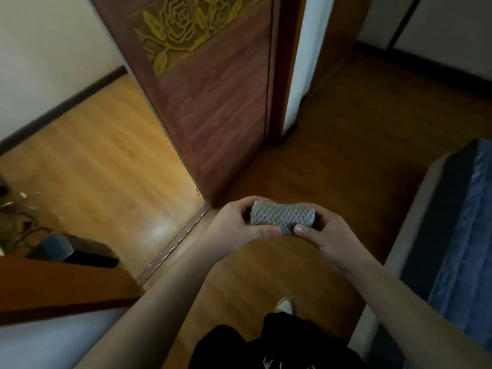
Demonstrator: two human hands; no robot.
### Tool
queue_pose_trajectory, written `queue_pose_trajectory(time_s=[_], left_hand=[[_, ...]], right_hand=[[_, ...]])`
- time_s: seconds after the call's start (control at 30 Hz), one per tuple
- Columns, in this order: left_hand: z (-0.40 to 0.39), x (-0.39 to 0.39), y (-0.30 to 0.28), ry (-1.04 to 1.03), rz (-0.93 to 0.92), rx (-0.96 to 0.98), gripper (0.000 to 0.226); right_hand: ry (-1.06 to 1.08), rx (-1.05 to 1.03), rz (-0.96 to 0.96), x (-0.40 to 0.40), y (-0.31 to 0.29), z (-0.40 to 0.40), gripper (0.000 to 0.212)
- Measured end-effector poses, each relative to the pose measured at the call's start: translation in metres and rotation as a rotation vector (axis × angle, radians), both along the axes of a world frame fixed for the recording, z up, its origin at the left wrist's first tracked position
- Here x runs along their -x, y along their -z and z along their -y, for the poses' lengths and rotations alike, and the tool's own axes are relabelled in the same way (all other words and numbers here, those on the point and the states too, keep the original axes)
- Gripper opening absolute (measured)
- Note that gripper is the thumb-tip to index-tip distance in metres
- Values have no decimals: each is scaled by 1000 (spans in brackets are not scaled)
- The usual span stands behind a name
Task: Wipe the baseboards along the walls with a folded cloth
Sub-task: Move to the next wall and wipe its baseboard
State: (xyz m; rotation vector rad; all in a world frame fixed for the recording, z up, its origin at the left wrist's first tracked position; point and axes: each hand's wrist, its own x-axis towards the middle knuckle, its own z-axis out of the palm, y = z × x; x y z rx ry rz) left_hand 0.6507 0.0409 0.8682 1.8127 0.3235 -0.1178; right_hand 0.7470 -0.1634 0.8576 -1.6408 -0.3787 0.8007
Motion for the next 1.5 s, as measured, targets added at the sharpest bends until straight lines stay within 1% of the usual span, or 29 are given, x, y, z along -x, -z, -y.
queue_pose_trajectory(time_s=[0.07,0.13,0.2,0.37,0.5,0.6,0.7,0.77,0.83,0.93,1.0,1.13,1.27,1.37,1.43,1.5], left_hand=[[3,-28,-3,-59,5,88,60],[-1,-53,-6,-79,21,154,52],[-11,-78,-8,-72,24,183,43],[-45,-152,1,-32,43,217,38],[-62,-223,3,39,75,182,31],[-61,-277,0,106,103,171,33],[-52,-331,-7,202,112,160,35],[-40,-366,-10,270,128,96,36],[-24,-398,-8,335,140,7,37],[5,-445,-1,374,140,-115,38],[27,-475,5,350,150,-169,37],[74,-530,13,240,129,-145,39],[110,-573,12,187,91,-123,43],[115,-588,11,85,65,-81,40],[106,-590,12,-7,26,-42,38],[91,-592,13,-90,-4,-50,38]], right_hand=[[23,-16,-10,-30,-4,1,44],[49,-48,-49,-55,-6,-4,46],[48,-73,-56,-80,-6,-12,47],[29,-71,-36,-150,-4,-40,49],[39,-4,-1,-209,-14,-51,51],[30,79,115,-250,-30,-45,50],[57,76,191,-282,-34,-31,59],[119,64,238,-302,-32,-20,61],[201,74,293,-325,-25,-5,58],[298,130,344,-366,-10,22,55],[317,155,376,-397,0,40,55],[293,185,424,-466,9,83,57],[181,194,446,-529,10,116,47],[52,159,453,-567,5,116,46],[-24,114,451,-583,4,103,49],[-85,74,448,-594,9,83,50]])
